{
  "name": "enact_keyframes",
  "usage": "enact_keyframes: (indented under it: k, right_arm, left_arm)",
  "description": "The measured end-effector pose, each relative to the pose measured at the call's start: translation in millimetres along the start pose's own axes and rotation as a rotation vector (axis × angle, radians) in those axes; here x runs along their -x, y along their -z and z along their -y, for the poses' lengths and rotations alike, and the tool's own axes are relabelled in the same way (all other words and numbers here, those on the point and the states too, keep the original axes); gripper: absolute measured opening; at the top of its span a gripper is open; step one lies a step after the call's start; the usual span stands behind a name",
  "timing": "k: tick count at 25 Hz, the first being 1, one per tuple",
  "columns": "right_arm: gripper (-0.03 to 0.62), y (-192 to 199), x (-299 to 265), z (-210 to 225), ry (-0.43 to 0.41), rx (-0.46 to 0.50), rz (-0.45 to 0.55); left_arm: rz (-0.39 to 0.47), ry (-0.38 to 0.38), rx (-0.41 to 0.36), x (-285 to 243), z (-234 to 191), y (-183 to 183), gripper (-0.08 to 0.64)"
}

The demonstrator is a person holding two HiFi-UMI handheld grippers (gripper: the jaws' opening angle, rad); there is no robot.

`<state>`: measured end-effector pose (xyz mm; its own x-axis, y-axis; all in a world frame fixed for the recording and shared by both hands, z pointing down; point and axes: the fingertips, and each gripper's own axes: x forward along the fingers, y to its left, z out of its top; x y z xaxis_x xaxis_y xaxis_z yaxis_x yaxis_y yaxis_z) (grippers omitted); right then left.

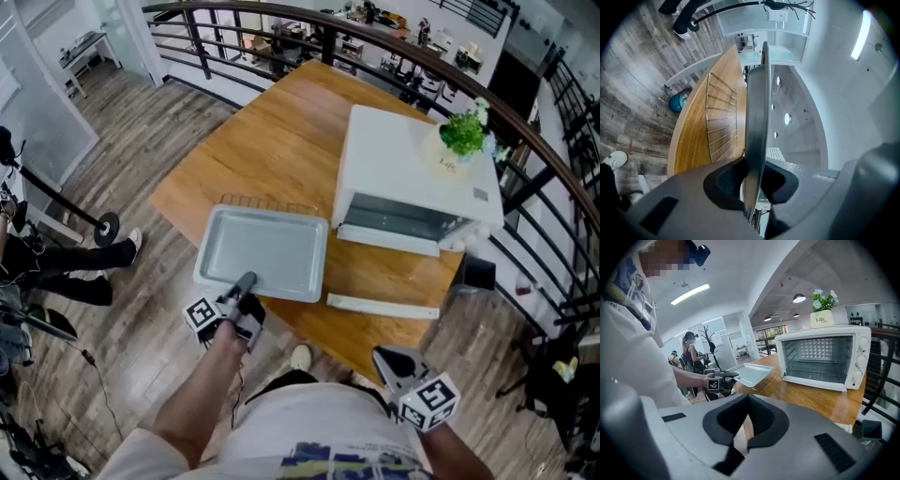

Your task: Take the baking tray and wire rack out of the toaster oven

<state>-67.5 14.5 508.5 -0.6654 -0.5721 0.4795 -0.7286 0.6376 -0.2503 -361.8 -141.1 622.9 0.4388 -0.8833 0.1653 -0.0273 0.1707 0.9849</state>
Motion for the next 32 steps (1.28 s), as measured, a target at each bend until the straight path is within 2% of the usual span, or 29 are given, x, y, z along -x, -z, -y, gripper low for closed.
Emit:
enact_keyframes:
  k: [19,32]
  right_arm:
    - [0.002,4.4,11.0,7.2,0.108,-0.031,-0.007]
    - [0.002,7.0,10.1,7.8,0.114,-0.048,-0.01]
  left_arm:
    - [0.004,-0.064,0.003,-53.1,-45.2,-37.7,0.066]
    - [0.004,-0.104,0.016,-75.6,-54.4,-46.8,0.067]
